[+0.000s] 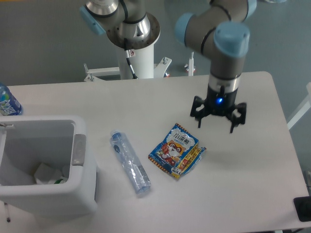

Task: Place the trash in the trash can
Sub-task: 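Move the gripper over the colourful snack wrapper and lower it, then close the gripper on the snack wrapper, pinching it off the table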

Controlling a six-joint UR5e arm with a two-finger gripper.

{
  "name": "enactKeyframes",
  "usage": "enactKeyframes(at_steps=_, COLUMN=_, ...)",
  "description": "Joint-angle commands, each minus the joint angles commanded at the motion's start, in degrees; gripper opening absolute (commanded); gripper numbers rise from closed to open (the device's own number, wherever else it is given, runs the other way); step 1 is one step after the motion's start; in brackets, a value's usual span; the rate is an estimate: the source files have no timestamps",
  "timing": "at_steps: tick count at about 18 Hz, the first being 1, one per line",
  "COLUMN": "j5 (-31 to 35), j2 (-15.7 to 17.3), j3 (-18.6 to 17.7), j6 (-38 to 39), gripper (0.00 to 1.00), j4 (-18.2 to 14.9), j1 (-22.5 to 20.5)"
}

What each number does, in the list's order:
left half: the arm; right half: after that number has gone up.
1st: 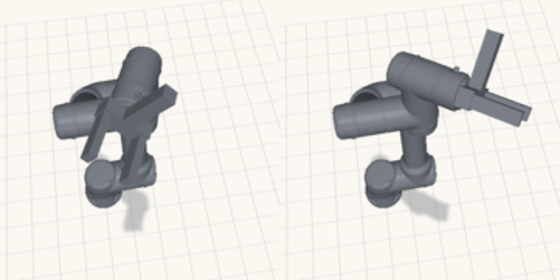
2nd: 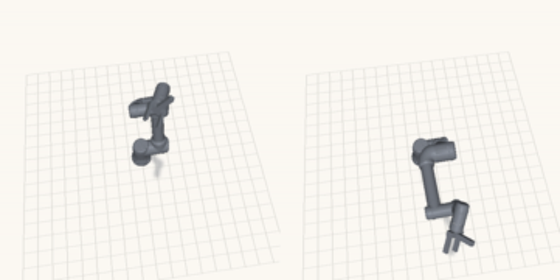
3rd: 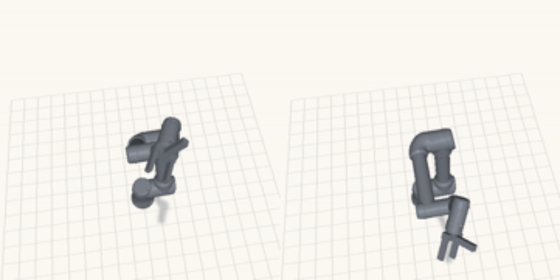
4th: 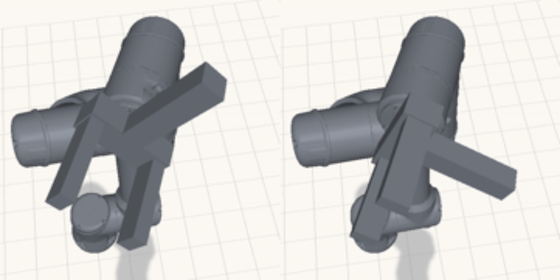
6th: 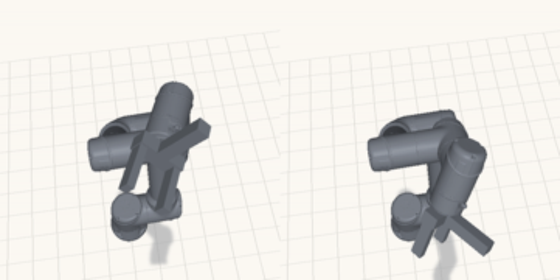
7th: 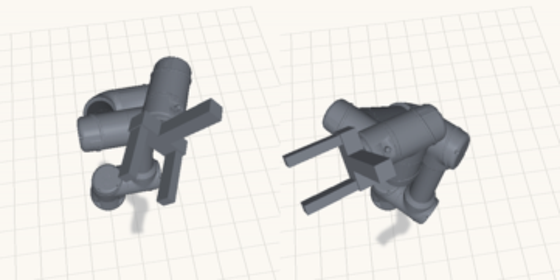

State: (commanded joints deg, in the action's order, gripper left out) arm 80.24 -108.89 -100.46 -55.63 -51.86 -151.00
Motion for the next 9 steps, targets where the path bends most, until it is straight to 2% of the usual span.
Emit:
enactKeyframes(at_steps=4, j5=0.09, j2=-2.99, j3=-0.09, j6=-1.15, gripper=1.0, j4=1.05, j1=1.76)
enactKeyframes(at_steps=9, j5=0.17, j2=-3.35, j3=-1.23, j6=-1.33, gripper=1.0, j4=1.15, j1=2.55)
